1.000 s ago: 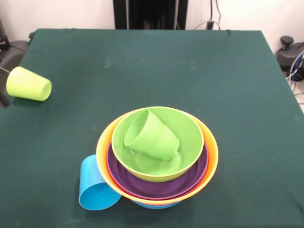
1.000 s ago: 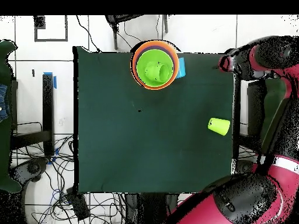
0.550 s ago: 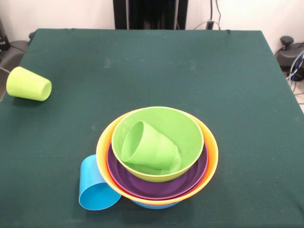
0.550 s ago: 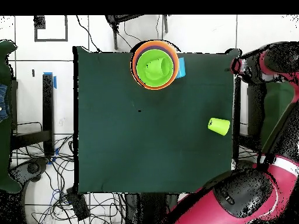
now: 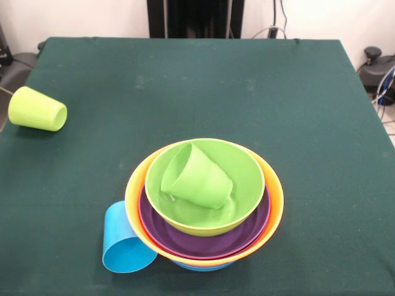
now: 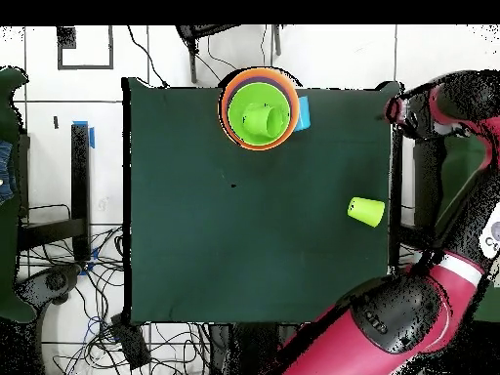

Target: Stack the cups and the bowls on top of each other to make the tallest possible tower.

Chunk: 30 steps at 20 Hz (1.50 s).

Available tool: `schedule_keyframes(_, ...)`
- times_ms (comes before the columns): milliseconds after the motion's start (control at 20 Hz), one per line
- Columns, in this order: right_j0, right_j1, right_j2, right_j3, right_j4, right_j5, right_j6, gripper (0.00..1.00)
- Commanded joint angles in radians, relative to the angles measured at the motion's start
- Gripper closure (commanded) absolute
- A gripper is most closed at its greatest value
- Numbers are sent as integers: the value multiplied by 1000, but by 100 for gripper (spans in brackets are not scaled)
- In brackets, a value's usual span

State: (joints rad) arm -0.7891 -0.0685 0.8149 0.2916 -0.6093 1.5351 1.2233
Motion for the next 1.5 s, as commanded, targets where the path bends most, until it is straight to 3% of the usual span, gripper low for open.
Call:
schedule_keyframes(50, 58, 71, 254, -64, -220, 58, -387, 0)
schedule_keyframes(550, 42, 98, 480, -80, -418, 97, -353, 0)
schedule_keyframes(850, 47, 112, 551, -77, -486, 111, -282, 0)
schedule_keyframes(1200, 49, 135, 653, -96, -613, 140, -232, 0)
schedule_keyframes(1500, 38, 146, 683, -80, -638, 105, -238, 0)
